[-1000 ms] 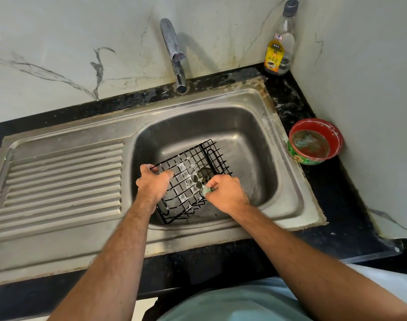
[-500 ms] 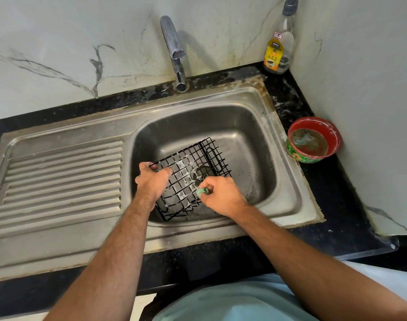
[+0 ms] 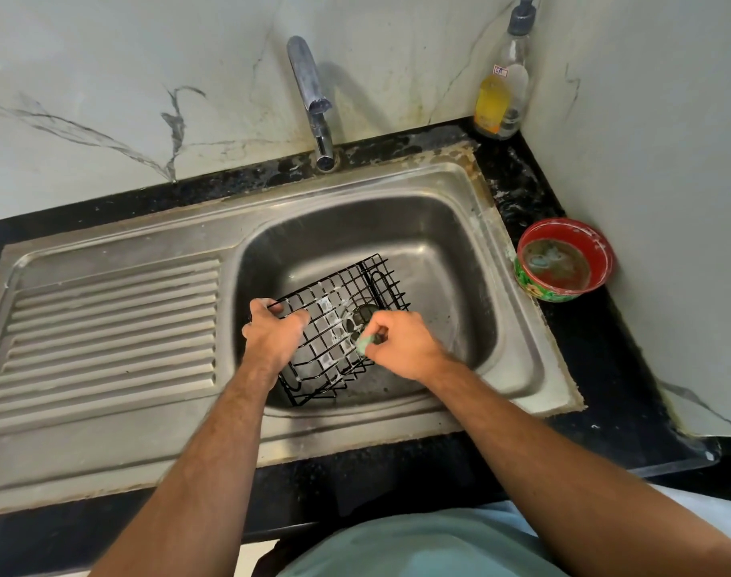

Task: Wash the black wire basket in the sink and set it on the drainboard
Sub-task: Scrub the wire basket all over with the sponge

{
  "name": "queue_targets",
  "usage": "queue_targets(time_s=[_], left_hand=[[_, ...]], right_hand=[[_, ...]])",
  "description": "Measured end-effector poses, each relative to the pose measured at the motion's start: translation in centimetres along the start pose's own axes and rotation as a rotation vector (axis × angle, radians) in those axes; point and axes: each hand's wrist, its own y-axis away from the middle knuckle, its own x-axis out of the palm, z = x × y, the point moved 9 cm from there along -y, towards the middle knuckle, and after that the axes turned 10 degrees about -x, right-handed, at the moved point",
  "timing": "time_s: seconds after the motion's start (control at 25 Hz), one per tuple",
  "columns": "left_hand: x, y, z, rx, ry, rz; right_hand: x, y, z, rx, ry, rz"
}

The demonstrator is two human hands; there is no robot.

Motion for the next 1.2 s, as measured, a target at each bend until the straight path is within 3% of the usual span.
queue_targets(time_s=[0.2, 0.28, 0.44, 0.64, 0.84, 1.2], left_hand=[[0.0, 0.4, -0.4, 0.013, -0.023, -0.015], [0.1, 0.7, -0.5, 0.021, -0.035, -0.022], [0.0, 0.7, -0.5, 0.020, -0.034, -0.029], [-0.2, 1.0, -0.5, 0.022, -0.050, -0.040], [-0.2, 1.4, -0.8, 0.041, -0.044, -0.046], [-0.3, 1.3, -0.7, 0.035, -0.040, -0.030]], right_hand=[[-3.0, -3.6, 4.7, -0.172, 0.021, -0.304], [-2.8, -5.3, 6.0, -0.225, 0.090, -0.291], [-3.8, -6.6, 3.0, -0.067, 0.136, -0.338], [-1.7, -6.2, 6.4, -0.355, 0.070, -0.258], [-4.0, -6.4, 2.8, -0.087, 0.053, -0.322], [-2.5, -5.0, 1.2, -0.029, -0.009, -0.308]])
